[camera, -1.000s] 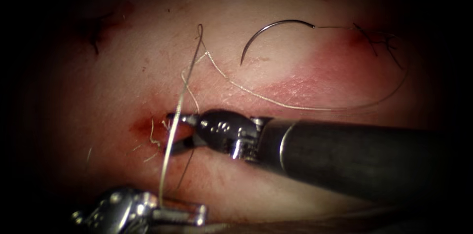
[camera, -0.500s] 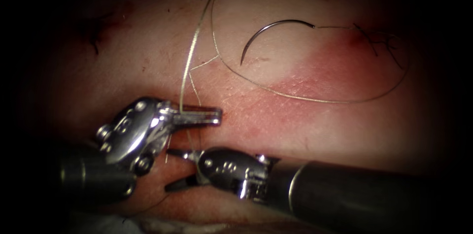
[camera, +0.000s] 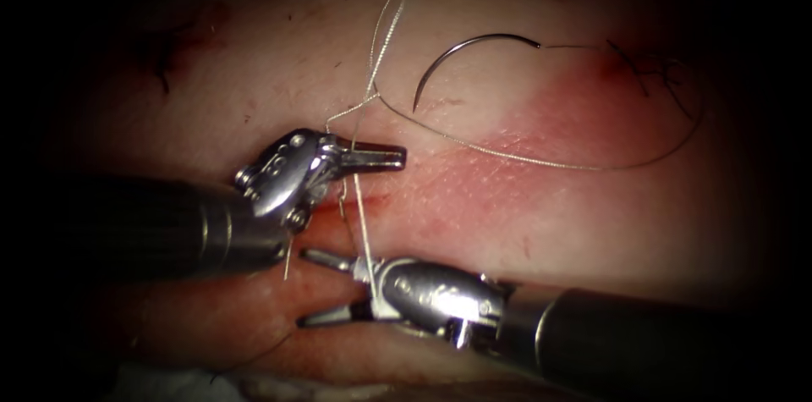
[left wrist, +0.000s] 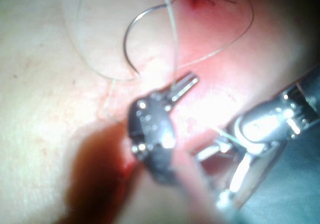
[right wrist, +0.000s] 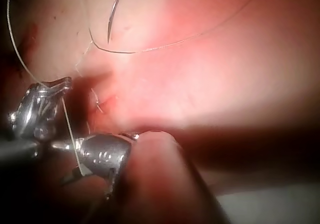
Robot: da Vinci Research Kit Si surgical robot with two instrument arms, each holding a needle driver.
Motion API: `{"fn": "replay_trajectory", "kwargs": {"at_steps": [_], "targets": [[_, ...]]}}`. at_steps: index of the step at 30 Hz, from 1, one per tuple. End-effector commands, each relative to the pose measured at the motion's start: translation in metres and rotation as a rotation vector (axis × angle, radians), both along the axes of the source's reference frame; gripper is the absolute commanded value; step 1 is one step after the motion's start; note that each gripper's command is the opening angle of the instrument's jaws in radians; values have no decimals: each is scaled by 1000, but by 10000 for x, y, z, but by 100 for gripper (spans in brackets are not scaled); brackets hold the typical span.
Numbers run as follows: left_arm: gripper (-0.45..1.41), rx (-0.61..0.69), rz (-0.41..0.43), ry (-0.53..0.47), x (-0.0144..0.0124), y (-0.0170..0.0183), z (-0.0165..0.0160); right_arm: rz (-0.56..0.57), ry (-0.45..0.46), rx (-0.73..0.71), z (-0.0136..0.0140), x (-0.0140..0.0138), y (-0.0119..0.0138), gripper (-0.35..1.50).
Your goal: Wound Closure
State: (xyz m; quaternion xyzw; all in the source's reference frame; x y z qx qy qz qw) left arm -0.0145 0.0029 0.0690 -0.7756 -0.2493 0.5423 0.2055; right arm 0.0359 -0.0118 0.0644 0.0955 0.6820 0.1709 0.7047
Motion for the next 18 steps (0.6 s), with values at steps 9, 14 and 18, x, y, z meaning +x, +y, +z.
{"fn": "replay_trajectory", "kwargs": {"at_steps": [9,14,18], "targets": [[-45,-27,5,12,5,-22,36,132,169,87,14,14,-2,115],[-45,-31,-4,-6,10,-31,39,215,163,102,19,8,4,110],[-45,-20,-14,-14,36,-36,35,264,136,129,33,-3,10,110]]}}
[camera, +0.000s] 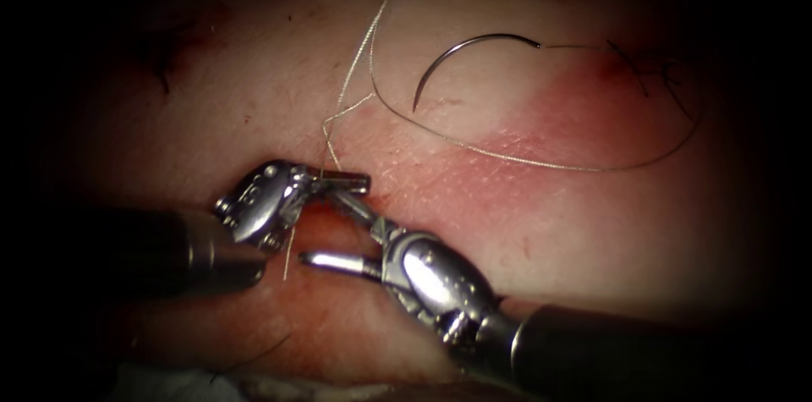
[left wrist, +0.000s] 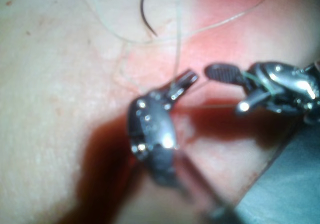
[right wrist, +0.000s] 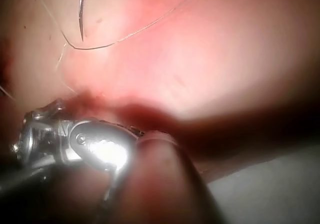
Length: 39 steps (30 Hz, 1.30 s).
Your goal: Wound Closure
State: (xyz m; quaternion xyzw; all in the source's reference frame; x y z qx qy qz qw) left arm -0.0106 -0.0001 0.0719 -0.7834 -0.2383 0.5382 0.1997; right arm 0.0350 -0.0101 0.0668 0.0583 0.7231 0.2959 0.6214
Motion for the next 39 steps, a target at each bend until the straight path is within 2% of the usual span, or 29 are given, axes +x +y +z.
{"fn": "replay_trajectory", "kwargs": {"at_steps": [1,6,10,17,20,25,30,33,36,39], "targets": [[-45,3,3,0,0,-7,5,-1,1,6,10,5,-7,110],[-45,4,-1,6,18,-15,4,-2,-56,45,28,3,-7,105],[-45,-10,-17,17,9,-30,15,84,-74,176,47,-2,4,103],[-45,-18,-16,18,9,-34,21,171,-113,306,63,-9,20,98],[-45,-19,-17,17,9,-36,23,183,-207,378,70,3,23,98],[-45,-21,-19,15,10,-38,24,204,-272,463,78,22,22,96],[-45,-22,-19,16,11,-41,24,191,-327,500,83,35,29,95],[-45,-19,-18,17,11,-44,25,226,-345,512,83,41,35,95],[-45,-13,-16,20,10,-51,28,278,-401,468,78,45,41,95],[-45,-13,-17,22,9,-53,27,278,-414,451,77,51,45,80]]}}
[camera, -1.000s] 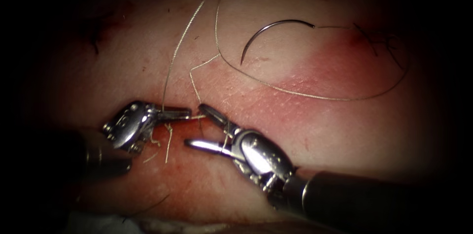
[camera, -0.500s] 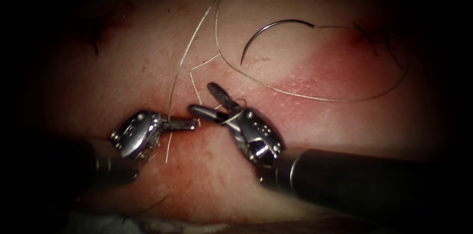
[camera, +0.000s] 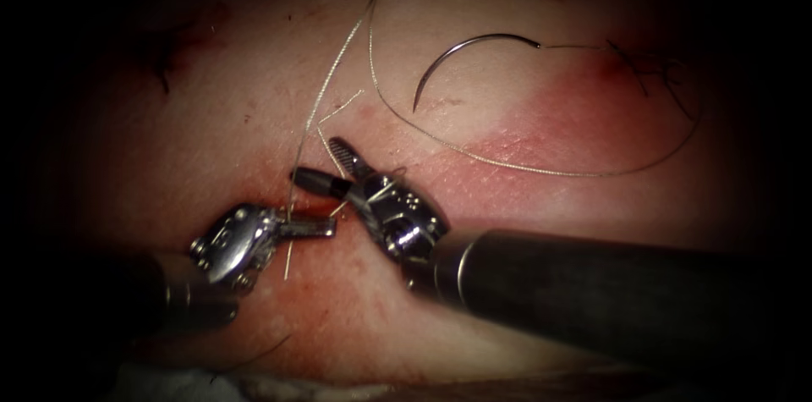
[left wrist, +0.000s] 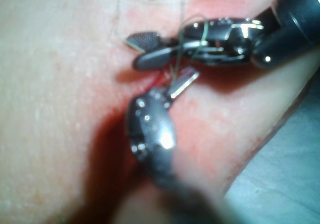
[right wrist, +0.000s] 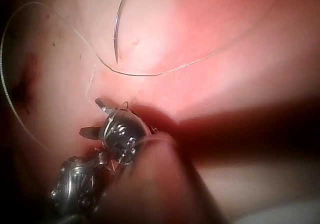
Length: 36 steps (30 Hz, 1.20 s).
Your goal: Wound Closure
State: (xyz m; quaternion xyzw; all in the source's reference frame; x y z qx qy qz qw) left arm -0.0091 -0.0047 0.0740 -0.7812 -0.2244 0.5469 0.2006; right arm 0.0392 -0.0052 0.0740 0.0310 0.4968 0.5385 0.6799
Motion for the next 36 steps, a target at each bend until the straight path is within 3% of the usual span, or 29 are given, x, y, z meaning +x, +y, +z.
{"fn": "replay_trajectory", "kwargs": {"at_steps": [1,6,14,17,20,25,36], "targets": [[-45,4,1,-1,-5,-7,5,-11,6,-3,5,12,-2,76],[-45,5,-2,-2,-6,-9,3,-41,-60,-4,9,17,-2,60],[-45,11,-1,-2,-5,-11,2,-17,-86,-4,14,23,6,58],[-45,11,-1,-2,-5,-12,1,-12,-90,-4,14,25,7,36],[-45,12,-2,-5,-4,-12,1,-47,-74,10,15,27,8,-35],[-45,14,-1,-6,-3,-11,0,-37,-116,19,17,25,1,-35],[-45,63,-25,16,18,16,11,-62,-72,-13,-1,-7,-33,-35]]}}
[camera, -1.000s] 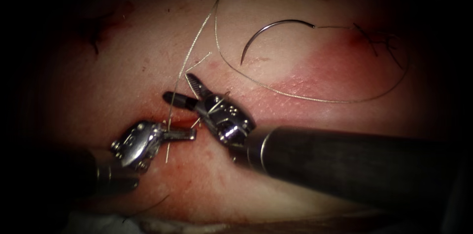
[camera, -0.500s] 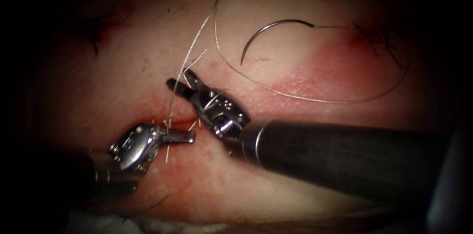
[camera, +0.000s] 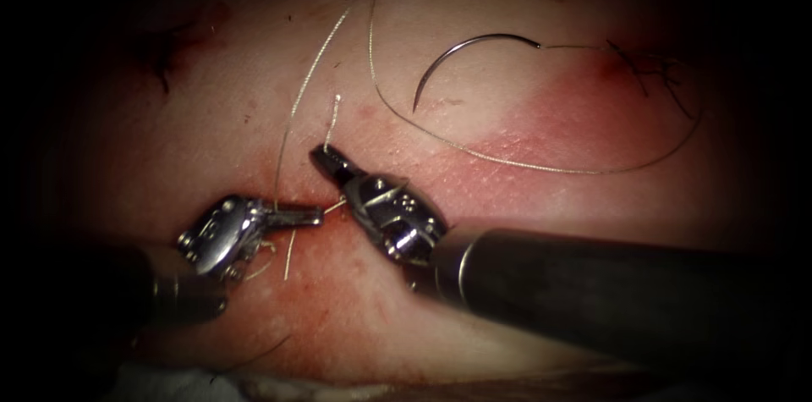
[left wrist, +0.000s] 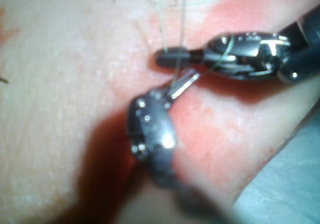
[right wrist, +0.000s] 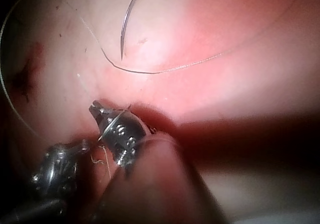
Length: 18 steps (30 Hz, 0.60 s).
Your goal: Wound Closure
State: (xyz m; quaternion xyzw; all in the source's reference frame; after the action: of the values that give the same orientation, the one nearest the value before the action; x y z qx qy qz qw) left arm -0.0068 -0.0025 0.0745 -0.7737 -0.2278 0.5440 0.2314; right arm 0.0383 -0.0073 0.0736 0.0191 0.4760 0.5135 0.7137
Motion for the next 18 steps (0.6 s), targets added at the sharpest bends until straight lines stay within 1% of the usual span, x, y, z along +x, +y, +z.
{"fn": "replay_trajectory", "kwargs": {"at_steps": [1,2,4,6,7,8,11,16,17,18], "targets": [[-45,14,-3,4,-3,-3,8,-7,2,2,2,-1,-17,-35],[-45,26,-6,8,-2,1,10,-11,4,1,-2,-3,-23,-35],[-45,45,-23,22,5,20,18,-31,9,-20,-11,-9,-45,-35],[-45,50,-26,28,7,27,21,-35,13,-25,-14,-12,-55,-35],[-45,50,-28,33,9,32,24,-40,17,-25,-15,-12,-58,-35],[-45,51,-26,43,11,41,26,-52,28,-29,-16,-11,-68,-35],[-45,56,-33,56,14,61,29,-83,40,-26,-20,-6,-86,-35],[-45,62,-32,81,13,87,32,-120,56,-38,-29,2,-100,-35],[-45,64,-34,92,12,98,34,-136,60,-41,-33,5,-106,-35],[-45,63,-32,94,12,101,35,-146,63,-45,-34,6,-109,-35]]}}
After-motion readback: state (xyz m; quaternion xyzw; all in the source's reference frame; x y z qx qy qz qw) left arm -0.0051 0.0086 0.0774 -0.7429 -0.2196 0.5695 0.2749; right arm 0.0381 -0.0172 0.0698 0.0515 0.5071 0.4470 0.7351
